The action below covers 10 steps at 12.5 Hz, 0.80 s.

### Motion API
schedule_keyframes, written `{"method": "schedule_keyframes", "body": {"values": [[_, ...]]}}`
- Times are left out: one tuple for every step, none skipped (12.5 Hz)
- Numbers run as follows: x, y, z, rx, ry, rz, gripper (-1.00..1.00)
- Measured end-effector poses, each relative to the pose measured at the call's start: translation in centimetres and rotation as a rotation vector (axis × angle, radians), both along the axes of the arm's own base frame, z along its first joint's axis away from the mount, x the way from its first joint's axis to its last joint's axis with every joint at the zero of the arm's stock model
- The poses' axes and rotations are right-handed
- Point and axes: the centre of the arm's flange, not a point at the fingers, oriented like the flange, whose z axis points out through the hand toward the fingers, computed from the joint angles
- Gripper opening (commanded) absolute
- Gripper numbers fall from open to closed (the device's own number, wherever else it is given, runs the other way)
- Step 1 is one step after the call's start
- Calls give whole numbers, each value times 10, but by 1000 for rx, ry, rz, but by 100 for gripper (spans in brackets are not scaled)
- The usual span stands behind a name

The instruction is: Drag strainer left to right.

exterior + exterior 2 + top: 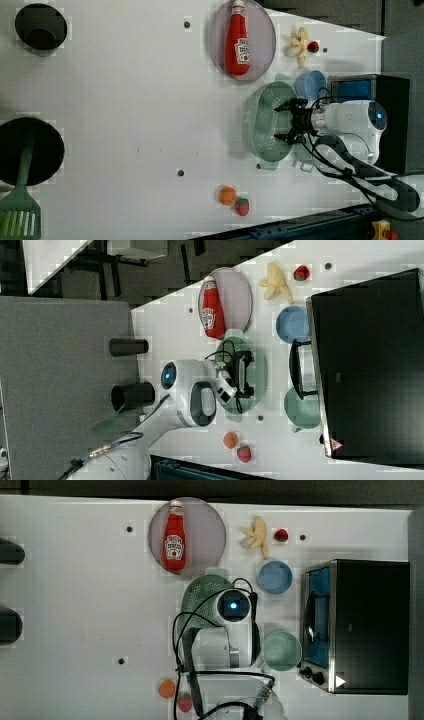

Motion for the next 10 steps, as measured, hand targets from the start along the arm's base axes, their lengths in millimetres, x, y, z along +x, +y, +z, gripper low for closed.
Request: {"method": "schedule_keyframes", "body": {"values": [[-2,-9,-1,-12,2,35,100],[-4,-20,-1,-18,13,31,100],[-8,-31,-3,-25,32,35,100],[-10,-41,-5,-28,41,38,100],[-10,-48,-5,-28,40,44,100],[-10,-51,-3,-25,36,43,100],[-9,-55,0,-29,28,42,100],[-7,-54,3,-32,10,50,100],[-7,-54,7,-29,-11,48,100],[-5,-56,13,-22,-17,53,100]]}}
